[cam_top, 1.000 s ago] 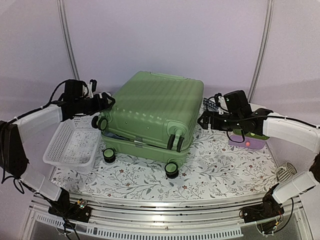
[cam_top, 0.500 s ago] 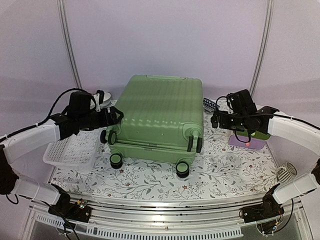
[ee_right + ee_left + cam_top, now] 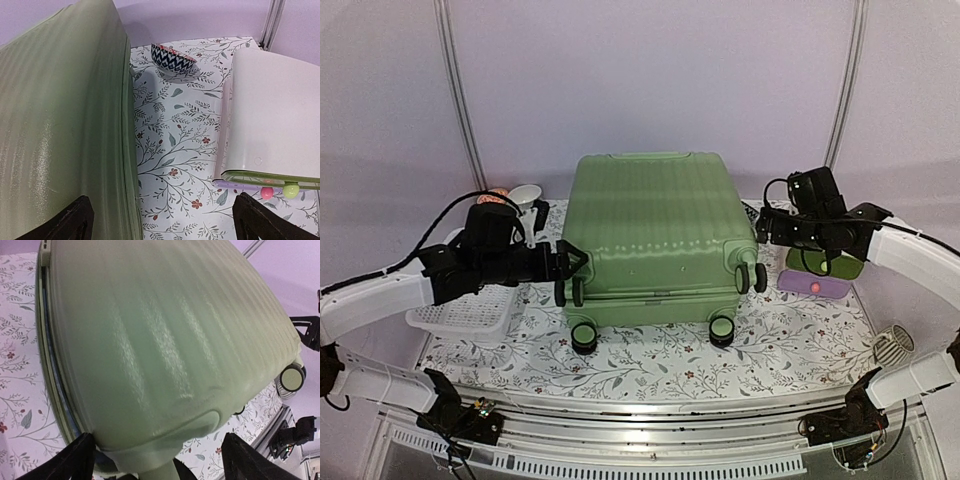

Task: Open, take out, and arrange the luggage
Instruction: Rotate the luggage at the center of the board.

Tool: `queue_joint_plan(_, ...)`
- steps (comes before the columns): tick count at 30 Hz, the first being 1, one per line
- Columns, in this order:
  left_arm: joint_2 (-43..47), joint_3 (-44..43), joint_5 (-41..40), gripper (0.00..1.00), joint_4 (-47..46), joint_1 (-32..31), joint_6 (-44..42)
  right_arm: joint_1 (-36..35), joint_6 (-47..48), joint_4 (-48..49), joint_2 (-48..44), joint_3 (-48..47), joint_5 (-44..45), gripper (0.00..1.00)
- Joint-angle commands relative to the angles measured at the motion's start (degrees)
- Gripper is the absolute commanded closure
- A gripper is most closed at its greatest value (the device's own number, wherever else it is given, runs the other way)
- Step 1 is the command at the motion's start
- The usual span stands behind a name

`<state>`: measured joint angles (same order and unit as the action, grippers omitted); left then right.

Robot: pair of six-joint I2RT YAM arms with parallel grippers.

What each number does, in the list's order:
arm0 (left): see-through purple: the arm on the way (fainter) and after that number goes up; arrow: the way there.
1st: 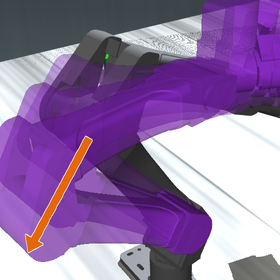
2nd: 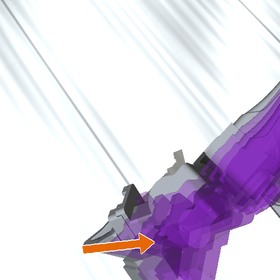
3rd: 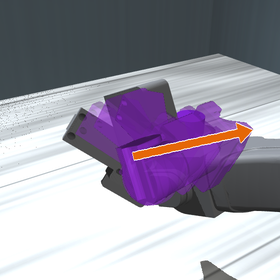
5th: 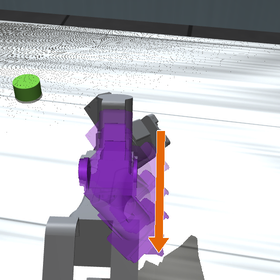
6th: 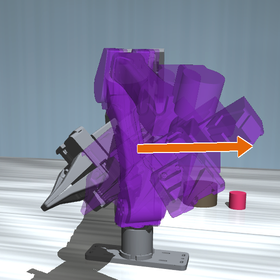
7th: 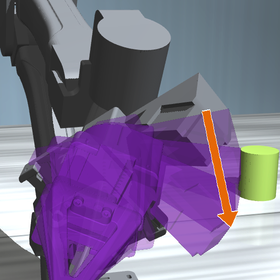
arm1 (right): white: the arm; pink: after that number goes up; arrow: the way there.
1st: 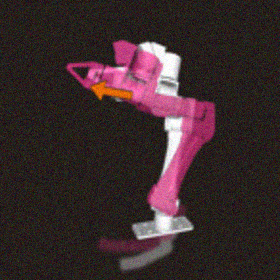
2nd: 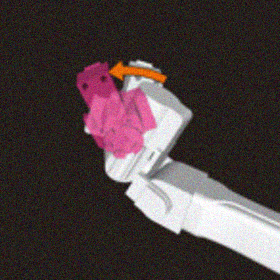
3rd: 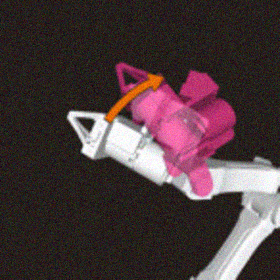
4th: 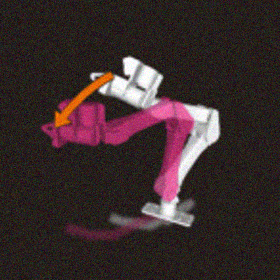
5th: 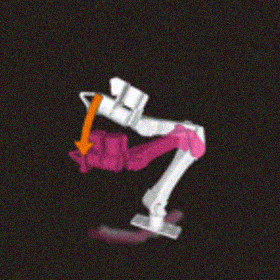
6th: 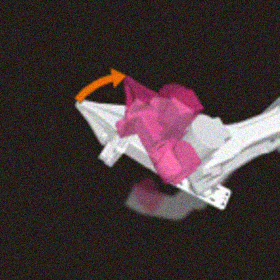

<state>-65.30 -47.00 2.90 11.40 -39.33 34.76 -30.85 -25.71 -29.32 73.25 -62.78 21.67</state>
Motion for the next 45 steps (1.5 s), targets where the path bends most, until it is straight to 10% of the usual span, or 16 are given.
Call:
queue_joint_plan(1,4.0,1.0,0.1,0.10,5.6,-2.3,1.8,0.7,1.8,-1.5,-0.5,-3.1,2.0,0.01)
queue_joint_plan(18,13.0,3.3,-2.7,0.05,10.7,6.2,-0.3,6.6,3.0,0.0,2.9,-5.5,-10.2,0.01)
queue_joint_plan(31,13.7,7.8,16.0,0.09,-6.8,6.2,-3.0,9.4,5.4,3.9,7.6,-11.0,-25.1,0.01)
queue_joint_plan(45,1.1,-0.1,11.4,0.05,-3.8,10.5,-2.8,9.4,4.7,7.7,17.0,-16.3,-40.7,0.00)
